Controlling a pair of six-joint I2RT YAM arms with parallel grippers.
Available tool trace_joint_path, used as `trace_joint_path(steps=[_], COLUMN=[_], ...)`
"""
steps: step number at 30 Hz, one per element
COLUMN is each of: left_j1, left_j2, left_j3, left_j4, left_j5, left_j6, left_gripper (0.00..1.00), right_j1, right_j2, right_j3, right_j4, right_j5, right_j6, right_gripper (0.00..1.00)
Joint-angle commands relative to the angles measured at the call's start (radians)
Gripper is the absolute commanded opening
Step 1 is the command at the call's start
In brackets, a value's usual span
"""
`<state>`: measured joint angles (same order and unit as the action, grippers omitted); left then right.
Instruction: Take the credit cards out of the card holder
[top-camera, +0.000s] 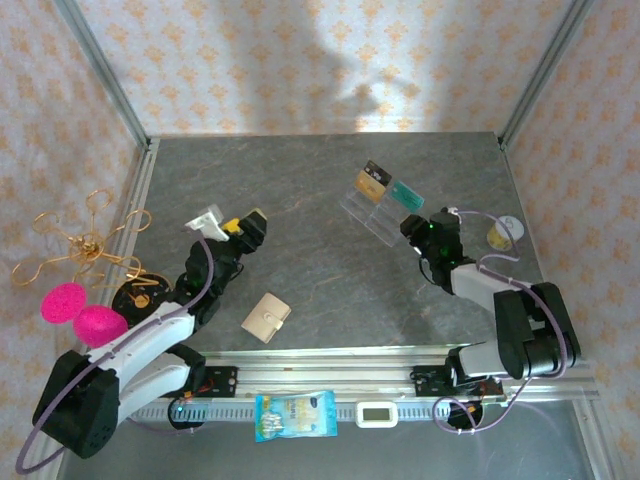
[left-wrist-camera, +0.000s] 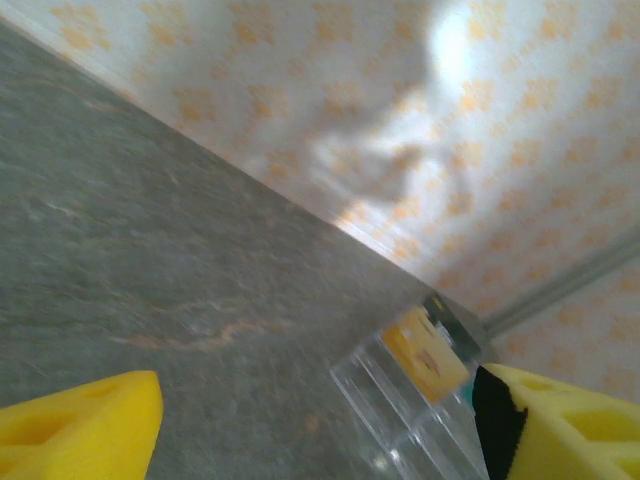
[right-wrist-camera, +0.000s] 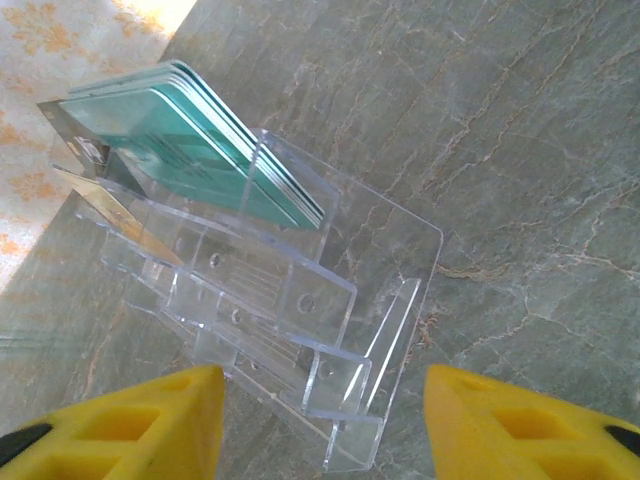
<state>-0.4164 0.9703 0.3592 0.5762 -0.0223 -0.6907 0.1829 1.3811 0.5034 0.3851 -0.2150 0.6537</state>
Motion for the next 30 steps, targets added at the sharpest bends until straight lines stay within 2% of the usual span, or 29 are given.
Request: trace_joint_path(steps=[1, 4, 6, 8, 17, 24, 30], left_j1=[-0.084, -0.125, -0.135, -0.137, -0.139, -0.142, -0.144], left_j2=[-0.019, -0.016, -0.024, -0.043, -0.076, -0.090, -0.111], left_j3=[0.004, 0.008, 0.005, -0.006, -0.013, 0.000, 0.016], left_j4=[-0.016, -0.032, -0.041, -0.042, -0.066, -0.097, -0.143], left_j5=[0.005, 0.016, 0.022, 0.021, 0.046, 0.060, 0.071], left_j6=[0.033, 0.050, 0.057, 0.059, 0.060, 0.055, 0.058], left_gripper=[0.72, 0.70, 0.73, 0.78, 0.78, 0.78, 0.79], right_j1=[0.005, 0.007, 0.009, 0.010, 0.010, 0.013, 0.015], right_j2=[0.034, 0.060, 0.075, 0.095, 0.190, 0.253, 0.326], right_j3=[0.029, 0.049, 0.060, 0.074, 0.141, 0.179, 0.246], right_j4=[0.032, 0.033, 0.036, 0.037, 0.038, -0.039, -0.172], right_j5=[-0.010, -0.018, -0.019, -0.020, -0.008, 0.026, 0.009], right_j6=[0.004, 0.005, 0.003, 0.000, 0.012, 0.018, -0.062], right_gripper=[0.52, 0.51, 0.49, 0.48, 0.39, 0.28, 0.22])
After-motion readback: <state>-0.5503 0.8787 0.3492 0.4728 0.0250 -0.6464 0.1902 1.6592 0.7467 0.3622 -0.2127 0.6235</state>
